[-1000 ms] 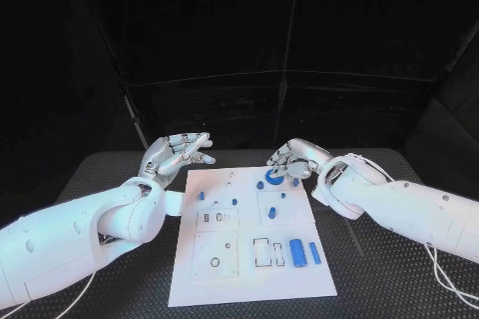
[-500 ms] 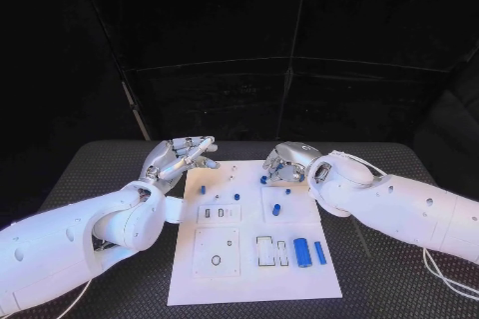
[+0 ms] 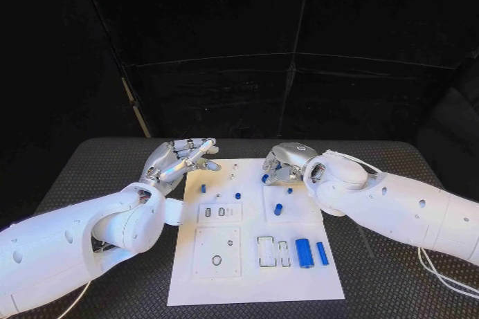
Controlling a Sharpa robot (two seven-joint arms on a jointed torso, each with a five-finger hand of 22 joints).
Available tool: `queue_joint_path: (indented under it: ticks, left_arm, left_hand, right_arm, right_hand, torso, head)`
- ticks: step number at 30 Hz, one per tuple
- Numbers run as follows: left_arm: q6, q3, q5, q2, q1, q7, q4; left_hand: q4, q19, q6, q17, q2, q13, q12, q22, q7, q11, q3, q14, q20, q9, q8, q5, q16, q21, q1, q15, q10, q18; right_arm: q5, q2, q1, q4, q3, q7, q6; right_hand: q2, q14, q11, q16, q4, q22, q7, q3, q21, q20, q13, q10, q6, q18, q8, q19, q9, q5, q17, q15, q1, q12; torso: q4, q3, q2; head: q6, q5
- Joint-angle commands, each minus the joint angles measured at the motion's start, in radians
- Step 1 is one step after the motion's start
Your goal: Assemble the parts on the task board
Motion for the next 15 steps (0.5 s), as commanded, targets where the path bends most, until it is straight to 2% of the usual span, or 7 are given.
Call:
queue_joint_path:
  ticks: [1, 9, 15]
  left_arm:
    - [0.018, 0.001, -0.007, 0.000, 0.001, 0.000, 0.003]
    - [0.021, 0.001, -0.007, 0.000, 0.001, -0.003, 0.001]
    - [0.023, 0.001, -0.007, 0.000, 0.001, -0.004, 0.000]
  left_hand:
    - [0.001, -0.001, 0.002, 0.001, 0.006, -0.001, -0.004, -0.001, 0.007, 0.005, -0.005, -0.003, 0.001, -0.001, -0.003, -0.003, -0.007, 0.004, 0.004, 0.002, -0.002, 0.011]
    - [0.001, -0.001, 0.002, 0.002, 0.006, -0.001, -0.006, -0.001, 0.008, 0.006, -0.006, -0.003, 0.001, -0.001, -0.004, -0.002, -0.007, 0.004, 0.004, 0.003, -0.003, 0.011]
    - [0.001, -0.001, 0.001, 0.003, 0.007, -0.001, -0.007, -0.001, 0.008, 0.006, -0.006, -0.003, 0.001, -0.001, -0.005, -0.002, -0.008, 0.004, 0.004, 0.003, -0.003, 0.011]
  right_arm:
    - [-0.026, 0.007, 0.004, -0.007, 0.001, -0.008, 0.025]
    - [-0.027, 0.023, 0.006, -0.026, 0.001, -0.008, 0.045]
    - [-0.027, 0.032, 0.008, -0.040, 0.001, -0.008, 0.064]
  right_hand:
    - [0.009, 0.034, -0.003, 0.012, 0.000, 0.006, -0.004, 0.008, 0.009, 0.001, 0.001, 0.004, 0.001, -0.003, 0.000, 0.006, 0.002, 0.002, 0.007, 0.005, -0.004, 0.005]
    - [0.021, 0.032, -0.004, 0.036, -0.002, 0.027, -0.004, 0.019, 0.027, 0.000, 0.001, 0.008, 0.009, -0.006, 0.002, 0.012, 0.002, 0.001, 0.031, 0.004, -0.003, 0.007]
    - [0.029, 0.030, -0.005, 0.047, -0.003, 0.040, -0.004, 0.029, 0.038, 0.000, 0.001, 0.012, 0.018, -0.007, 0.003, 0.014, 0.002, -0.004, 0.039, 0.003, 0.000, 0.009]
  torso:
    - [-0.0002, 0.0010, 0.004]
    - [0.0005, 0.0024, 0.009]
    - [0.0010, 0.0032, 0.012]
  head:
    - [-0.002, 0.001]
    - [-0.004, 0.002]
    - [-0.011, 0.005]
